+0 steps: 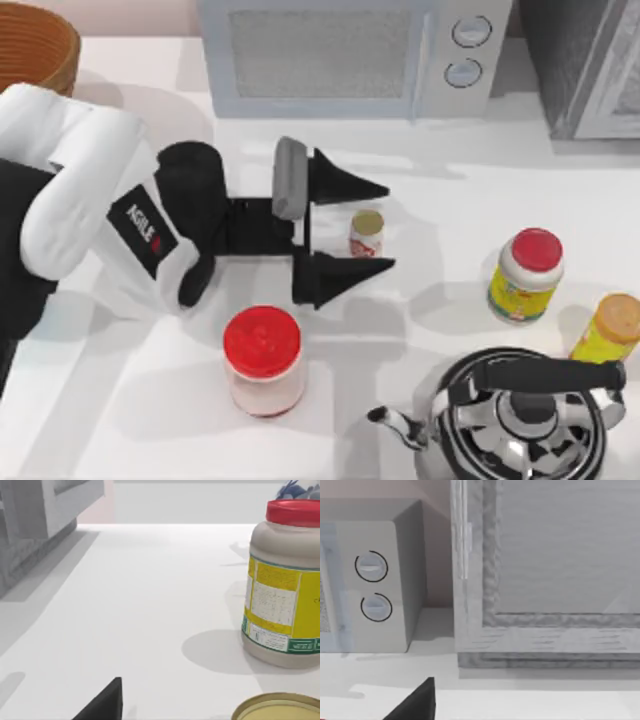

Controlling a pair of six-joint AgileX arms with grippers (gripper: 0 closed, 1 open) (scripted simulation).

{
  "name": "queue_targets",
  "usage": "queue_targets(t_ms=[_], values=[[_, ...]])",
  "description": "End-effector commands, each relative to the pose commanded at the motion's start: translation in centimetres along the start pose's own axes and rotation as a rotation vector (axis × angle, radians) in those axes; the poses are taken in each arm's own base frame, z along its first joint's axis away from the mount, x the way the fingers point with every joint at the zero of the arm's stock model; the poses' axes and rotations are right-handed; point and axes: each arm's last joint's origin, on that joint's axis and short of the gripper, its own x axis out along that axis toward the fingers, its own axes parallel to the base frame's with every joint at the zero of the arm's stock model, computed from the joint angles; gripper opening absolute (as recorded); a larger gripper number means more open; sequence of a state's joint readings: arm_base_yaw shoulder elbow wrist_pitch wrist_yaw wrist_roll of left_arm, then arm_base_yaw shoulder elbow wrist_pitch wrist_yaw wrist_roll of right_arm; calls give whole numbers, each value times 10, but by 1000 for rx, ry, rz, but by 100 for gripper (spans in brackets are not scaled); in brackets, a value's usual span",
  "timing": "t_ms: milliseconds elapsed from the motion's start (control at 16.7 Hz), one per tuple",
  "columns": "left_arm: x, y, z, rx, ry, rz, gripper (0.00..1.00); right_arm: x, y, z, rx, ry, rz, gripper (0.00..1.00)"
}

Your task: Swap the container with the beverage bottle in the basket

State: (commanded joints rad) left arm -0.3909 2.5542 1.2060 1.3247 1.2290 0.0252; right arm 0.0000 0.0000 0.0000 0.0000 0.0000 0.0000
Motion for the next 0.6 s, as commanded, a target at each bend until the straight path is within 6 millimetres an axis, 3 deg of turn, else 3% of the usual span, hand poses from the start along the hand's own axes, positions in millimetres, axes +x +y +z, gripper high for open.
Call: queue_targets(t_ms=[180,300,420,600], values=[[-3,1,2,-3,1,16,100,0,0,0,0,0,0,100],[-13,3,15,-15,6,72,100,0,0,0,0,0,0,100],[-27,4,37,-32,13,163,100,0,0,0,0,0,0,100],[-56,-4,89,-53,24,340,100,0,0,0,0,0,0,100]])
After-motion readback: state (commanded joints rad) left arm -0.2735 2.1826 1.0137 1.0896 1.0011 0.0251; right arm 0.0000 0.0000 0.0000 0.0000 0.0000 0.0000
